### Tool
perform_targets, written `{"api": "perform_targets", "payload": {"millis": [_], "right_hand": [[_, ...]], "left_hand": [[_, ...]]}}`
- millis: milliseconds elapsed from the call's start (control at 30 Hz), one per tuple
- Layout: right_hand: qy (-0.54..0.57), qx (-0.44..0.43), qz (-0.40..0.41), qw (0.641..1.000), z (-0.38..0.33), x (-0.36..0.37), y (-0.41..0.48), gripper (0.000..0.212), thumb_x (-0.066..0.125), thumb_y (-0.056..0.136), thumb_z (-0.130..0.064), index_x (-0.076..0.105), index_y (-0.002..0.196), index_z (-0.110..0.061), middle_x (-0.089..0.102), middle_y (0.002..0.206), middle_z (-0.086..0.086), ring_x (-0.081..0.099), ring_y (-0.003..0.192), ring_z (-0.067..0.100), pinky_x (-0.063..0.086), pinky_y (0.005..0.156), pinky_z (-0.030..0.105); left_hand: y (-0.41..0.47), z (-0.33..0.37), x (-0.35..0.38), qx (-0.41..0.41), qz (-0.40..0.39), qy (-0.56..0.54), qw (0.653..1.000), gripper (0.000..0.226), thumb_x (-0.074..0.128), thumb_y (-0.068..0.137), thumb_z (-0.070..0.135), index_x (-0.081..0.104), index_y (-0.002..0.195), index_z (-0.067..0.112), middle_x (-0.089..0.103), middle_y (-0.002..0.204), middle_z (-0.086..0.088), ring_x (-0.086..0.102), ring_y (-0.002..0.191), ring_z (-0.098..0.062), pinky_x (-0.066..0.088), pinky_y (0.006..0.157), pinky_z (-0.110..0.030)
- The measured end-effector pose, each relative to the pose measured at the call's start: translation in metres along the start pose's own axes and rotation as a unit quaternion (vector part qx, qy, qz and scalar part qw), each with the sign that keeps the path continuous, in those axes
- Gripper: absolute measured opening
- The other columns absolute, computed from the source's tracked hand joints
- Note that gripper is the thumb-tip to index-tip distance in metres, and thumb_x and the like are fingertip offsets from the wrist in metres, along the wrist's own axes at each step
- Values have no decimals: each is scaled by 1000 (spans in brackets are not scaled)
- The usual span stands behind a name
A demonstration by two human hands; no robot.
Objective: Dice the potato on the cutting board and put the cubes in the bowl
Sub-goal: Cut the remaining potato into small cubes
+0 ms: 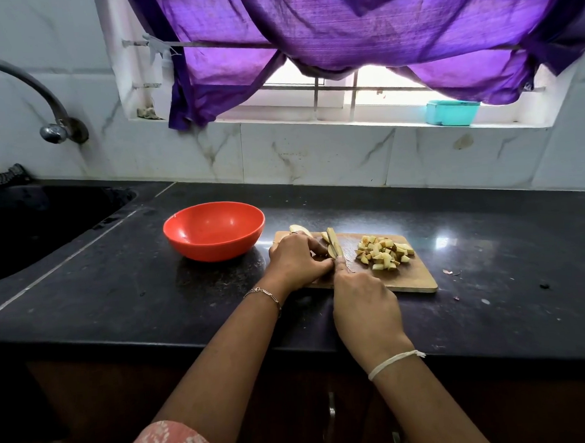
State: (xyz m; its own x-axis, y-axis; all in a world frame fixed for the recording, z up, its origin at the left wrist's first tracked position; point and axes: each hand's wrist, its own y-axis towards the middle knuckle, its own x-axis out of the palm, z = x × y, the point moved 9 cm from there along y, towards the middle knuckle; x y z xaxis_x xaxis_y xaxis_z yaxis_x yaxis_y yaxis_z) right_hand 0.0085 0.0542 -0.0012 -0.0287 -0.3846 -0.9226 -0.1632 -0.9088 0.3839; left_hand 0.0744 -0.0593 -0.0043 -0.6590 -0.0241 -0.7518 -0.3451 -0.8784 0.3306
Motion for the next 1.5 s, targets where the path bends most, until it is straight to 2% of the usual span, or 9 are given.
{"api": "perform_targets", "payload": {"millis": [200, 333, 467, 600, 767, 833, 1000, 1133, 1500], "right_hand": [[-1, -11, -7, 1000, 0, 3, 8, 54, 30, 99, 0, 22, 152, -10, 61, 116, 7, 61, 104, 25, 50, 77, 34], [9, -19, -16, 1000, 1, 0, 11, 51, 33, 99, -5, 28, 149, -12, 59, 118, 8, 59, 107, 26, 48, 77, 33], [17, -29, -34, 999, 2, -8, 15, 43, 35, 99, -7, 41, 142, -13, 61, 115, 7, 60, 106, 26, 46, 74, 33], [23, -27, -69, 997, 4, -13, 18, 39, 39, 96, -6, 50, 133, -14, 59, 116, 8, 57, 108, 27, 45, 78, 34], [29, -29, -84, 996, 4, -15, 20, 41, 38, 95, -6, 51, 132, -15, 60, 115, 8, 57, 106, 27, 45, 77, 33], [33, -27, -98, 994, 6, -15, 20, 41, 39, 94, -6, 51, 132, -15, 59, 115, 8, 57, 106, 26, 46, 78, 34], [40, -27, -125, 991, 8, -18, 20, 37, 39, 94, -5, 53, 126, -14, 58, 114, 9, 56, 105, 27, 43, 76, 33], [39, -18, -153, 987, 10, -19, 24, 36, 39, 92, -2, 55, 123, -13, 59, 110, 10, 57, 100, 27, 42, 71, 32], [34, -19, -165, 986, 10, -18, 27, 33, 41, 93, -5, 54, 122, -11, 59, 112, 10, 57, 101, 26, 47, 77, 34]], "left_hand": [[0, 1, 2, 8, -17, 13, 1000, 23, 70, 81, 38, 75, 102, 29, 49, 86, 11, 56, 103, -14, 44, 96, -38], [1, 2, 4, 11, -30, 10, 999, 23, 70, 82, 37, 76, 102, 27, 46, 75, 15, 59, 100, -14, 45, 96, -40], [2, -1, 5, 6, -34, 0, 999, 22, 72, 81, 38, 76, 100, 27, 48, 74, 14, 60, 99, -15, 45, 96, -40], [3, -2, 6, 6, -34, -1, 999, 21, 71, 83, 39, 76, 100, 27, 46, 71, 16, 59, 100, -16, 45, 94, -36], [3, -4, 3, -17, 0, -9, 1000, 17, 70, 84, 36, 77, 97, 26, 71, 92, 2, 60, 102, -16, 47, 92, -35], [3, -4, 1, -19, 18, -16, 1000, 18, 71, 82, 35, 78, 95, 25, 73, 95, 0, 62, 99, -17, 48, 90, -35], [7, -10, 5, -20, 27, -19, 999, 31, 72, 78, 40, 72, 107, 30, 68, 106, 2, 59, 105, -17, 48, 93, -37], [9, -8, 13, -3, -10, 7, 1000, 48, 66, 84, 41, 52, 130, 47, 53, 124, 3, 53, 113, -18, 41, 102, -44], [7, -2, 14, 3, -52, 24, 998, 34, 58, 92, 40, 56, 124, 51, 49, 134, 3, 52, 116, -18, 37, 105, -45]]}}
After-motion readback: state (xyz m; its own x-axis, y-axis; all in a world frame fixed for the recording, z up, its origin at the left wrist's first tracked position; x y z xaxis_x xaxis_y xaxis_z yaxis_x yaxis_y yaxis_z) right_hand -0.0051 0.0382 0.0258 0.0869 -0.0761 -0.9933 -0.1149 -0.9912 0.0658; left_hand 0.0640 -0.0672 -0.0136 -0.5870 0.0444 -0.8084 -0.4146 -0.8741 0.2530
